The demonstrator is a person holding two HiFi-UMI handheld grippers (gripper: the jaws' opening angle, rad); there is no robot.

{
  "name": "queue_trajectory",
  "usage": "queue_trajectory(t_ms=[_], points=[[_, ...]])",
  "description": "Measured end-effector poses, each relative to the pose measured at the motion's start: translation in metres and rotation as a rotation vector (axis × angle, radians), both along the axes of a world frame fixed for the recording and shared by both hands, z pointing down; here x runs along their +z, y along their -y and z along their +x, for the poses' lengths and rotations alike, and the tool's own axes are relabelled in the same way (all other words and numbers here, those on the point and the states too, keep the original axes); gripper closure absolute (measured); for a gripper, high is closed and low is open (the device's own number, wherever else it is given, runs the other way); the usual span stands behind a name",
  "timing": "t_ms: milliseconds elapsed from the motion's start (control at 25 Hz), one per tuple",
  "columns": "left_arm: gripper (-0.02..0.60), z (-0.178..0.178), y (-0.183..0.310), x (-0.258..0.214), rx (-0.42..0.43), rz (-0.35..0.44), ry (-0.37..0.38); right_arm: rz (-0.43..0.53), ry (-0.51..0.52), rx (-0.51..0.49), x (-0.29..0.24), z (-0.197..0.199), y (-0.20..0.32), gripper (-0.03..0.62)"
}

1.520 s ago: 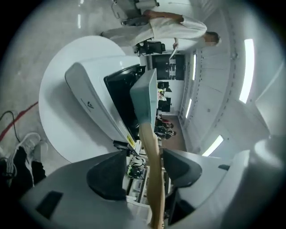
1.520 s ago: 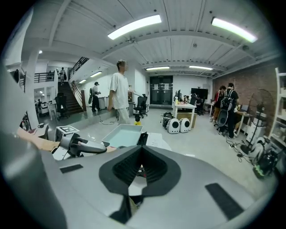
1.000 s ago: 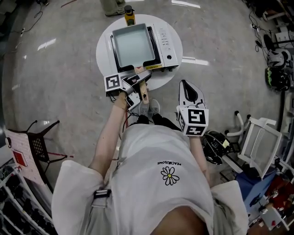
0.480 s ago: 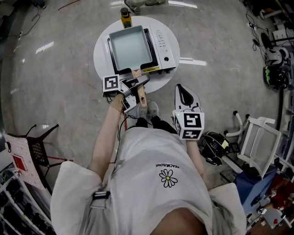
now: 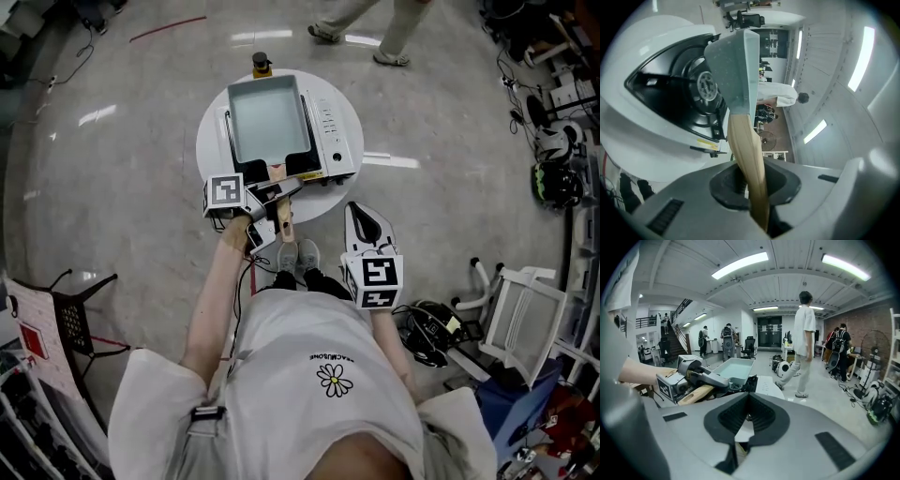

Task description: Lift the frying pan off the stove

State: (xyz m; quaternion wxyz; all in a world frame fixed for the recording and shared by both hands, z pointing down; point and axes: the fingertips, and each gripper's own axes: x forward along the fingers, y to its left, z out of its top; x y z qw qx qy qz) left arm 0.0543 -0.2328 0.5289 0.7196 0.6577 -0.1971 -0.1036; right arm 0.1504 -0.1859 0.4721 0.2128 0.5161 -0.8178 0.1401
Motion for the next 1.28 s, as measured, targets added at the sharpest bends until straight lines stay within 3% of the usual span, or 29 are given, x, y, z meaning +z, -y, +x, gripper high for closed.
queue_trajectory(t_ms=[160, 520, 760, 880, 1000, 1280], points=[[0.538, 0.0, 0.014, -0.041, 0.016, 0.146, 0.046, 0.05, 0.006, -0.02, -0.013, -0.007, 0.011, 0.591], [0.54, -0.011, 0.028, -0.167, -0.021, 0.558, 0.249, 0.219, 0.033, -0.05, -0.075, -0.025, 0.045, 0.591], [0.543, 0.006, -0.005, -0.233, -0.05, 0.767, 0.225, 0.343, 0.073, -0.038, -0.122, -0.017, 0.05, 0.591], [0.543, 0.01, -0.019, -0.251, -0.046, 0.86, 0.259, 0.391, 0.092, -0.035, -0.143, -0.012, 0.05, 0.591], [0.545, 0.009, -0.03, -0.258, -0.051, 0.927, 0.326, 0.424, 0.105, -0.039, -0.156, -0.007, 0.046, 0.591], [0.545, 0.011, -0.047, -0.261, -0.06, 0.92, 0.3, 0.456, 0.123, -0.035, -0.166, -0.006, 0.042, 0.591]])
